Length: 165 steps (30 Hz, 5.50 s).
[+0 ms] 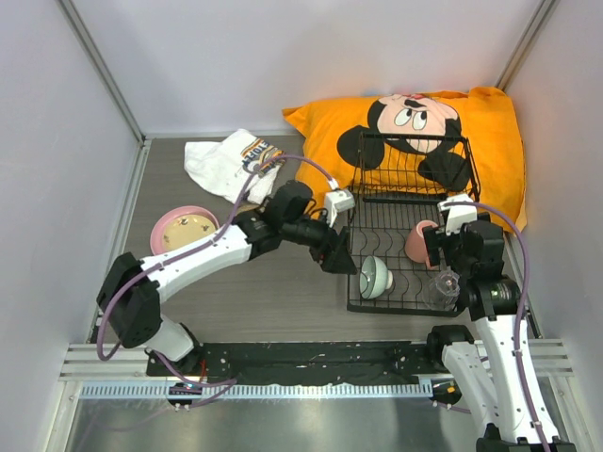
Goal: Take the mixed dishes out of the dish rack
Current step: Pick up the bowl from the dish rack, then place the bowl at the center of the board.
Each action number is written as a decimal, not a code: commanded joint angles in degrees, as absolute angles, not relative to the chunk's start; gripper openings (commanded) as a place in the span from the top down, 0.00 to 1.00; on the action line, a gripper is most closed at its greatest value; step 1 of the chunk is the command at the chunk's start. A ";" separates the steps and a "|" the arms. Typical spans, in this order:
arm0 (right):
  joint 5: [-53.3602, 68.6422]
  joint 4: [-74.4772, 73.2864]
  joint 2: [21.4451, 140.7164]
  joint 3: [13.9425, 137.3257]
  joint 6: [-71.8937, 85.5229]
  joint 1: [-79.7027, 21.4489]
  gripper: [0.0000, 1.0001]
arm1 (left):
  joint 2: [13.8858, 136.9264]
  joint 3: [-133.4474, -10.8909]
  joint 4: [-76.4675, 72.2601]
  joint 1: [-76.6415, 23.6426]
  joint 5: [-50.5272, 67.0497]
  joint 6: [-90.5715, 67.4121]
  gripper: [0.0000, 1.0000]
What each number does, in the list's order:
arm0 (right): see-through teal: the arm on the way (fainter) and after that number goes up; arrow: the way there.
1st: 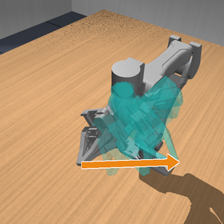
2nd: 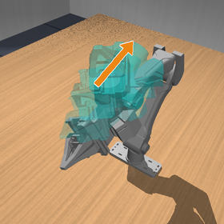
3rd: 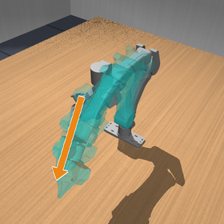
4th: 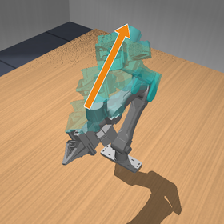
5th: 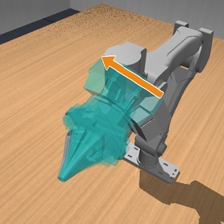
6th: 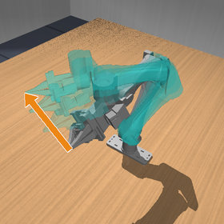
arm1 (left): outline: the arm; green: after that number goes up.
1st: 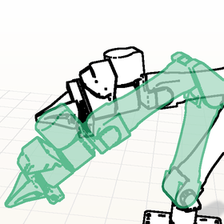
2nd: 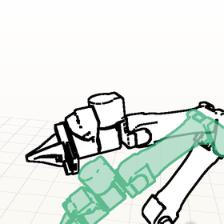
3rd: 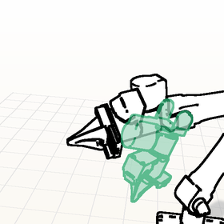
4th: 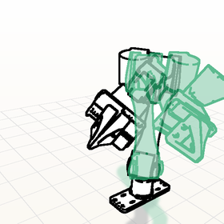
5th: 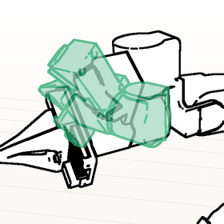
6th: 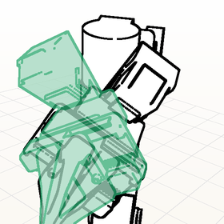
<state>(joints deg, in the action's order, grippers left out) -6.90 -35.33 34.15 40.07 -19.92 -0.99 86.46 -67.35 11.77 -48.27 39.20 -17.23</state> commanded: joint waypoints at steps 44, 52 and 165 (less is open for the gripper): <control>-5.01 -33.31 33.75 41.22 -18.98 -0.70 0.06 | 107.05 -76.73 0.26 -59.06 26.55 -27.07 0.43; -5.10 -33.31 33.84 40.87 -19.16 -0.70 0.06 | 107.40 -76.99 0.26 -59.15 25.23 -27.77 0.57; -0.79 -34.89 31.73 40.52 -21.09 -0.79 0.07 | 81.56 -73.65 49.75 -36.04 -11.07 36.21 1.00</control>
